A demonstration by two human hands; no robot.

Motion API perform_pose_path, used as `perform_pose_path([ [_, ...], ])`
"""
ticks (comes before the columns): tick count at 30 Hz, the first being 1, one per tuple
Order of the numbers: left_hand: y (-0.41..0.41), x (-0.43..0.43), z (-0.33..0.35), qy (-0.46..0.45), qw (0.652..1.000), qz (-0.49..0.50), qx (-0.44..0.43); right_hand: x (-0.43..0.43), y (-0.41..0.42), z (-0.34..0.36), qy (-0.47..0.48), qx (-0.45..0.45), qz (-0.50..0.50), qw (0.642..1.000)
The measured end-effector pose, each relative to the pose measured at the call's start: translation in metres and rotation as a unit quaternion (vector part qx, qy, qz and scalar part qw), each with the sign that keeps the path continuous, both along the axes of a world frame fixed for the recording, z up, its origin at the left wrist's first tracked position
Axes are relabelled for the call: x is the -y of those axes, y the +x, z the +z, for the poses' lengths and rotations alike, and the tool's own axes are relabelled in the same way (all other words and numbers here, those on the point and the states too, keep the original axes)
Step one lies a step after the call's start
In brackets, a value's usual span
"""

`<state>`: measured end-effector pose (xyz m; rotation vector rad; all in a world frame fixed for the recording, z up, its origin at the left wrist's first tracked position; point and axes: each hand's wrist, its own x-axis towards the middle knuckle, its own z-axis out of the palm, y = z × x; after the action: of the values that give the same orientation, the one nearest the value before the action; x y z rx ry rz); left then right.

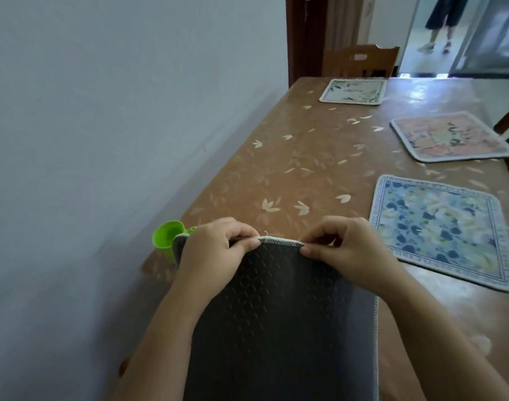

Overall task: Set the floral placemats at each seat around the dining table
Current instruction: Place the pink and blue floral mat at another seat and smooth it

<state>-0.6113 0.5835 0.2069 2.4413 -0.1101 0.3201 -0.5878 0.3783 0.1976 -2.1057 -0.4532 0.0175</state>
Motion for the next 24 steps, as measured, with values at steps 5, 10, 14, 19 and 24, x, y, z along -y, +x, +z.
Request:
perform_pose_path([
  [5,0.036,0.009,0.013,-0.006,0.998,-0.052,0.015,0.010,0.016,0.016,-0.013,0.031,-0.056,0.998],
  [10,0.075,0.025,0.029,-0.019,0.992,-0.106,0.074,0.025,0.034,0.041,-0.036,0.071,-0.125,0.989],
  [14,0.103,0.037,0.036,-0.011,0.976,-0.148,0.160,0.029,0.050,0.051,-0.066,0.131,-0.194,0.970],
  [19,0.123,0.035,-0.008,0.007,0.963,-0.177,0.203,0.015,0.062,0.007,-0.058,0.189,-0.268,0.943],
  [24,0.108,0.008,-0.110,0.047,0.975,-0.208,0.067,-0.015,0.046,-0.104,-0.073,0.043,-0.288,0.954],
])
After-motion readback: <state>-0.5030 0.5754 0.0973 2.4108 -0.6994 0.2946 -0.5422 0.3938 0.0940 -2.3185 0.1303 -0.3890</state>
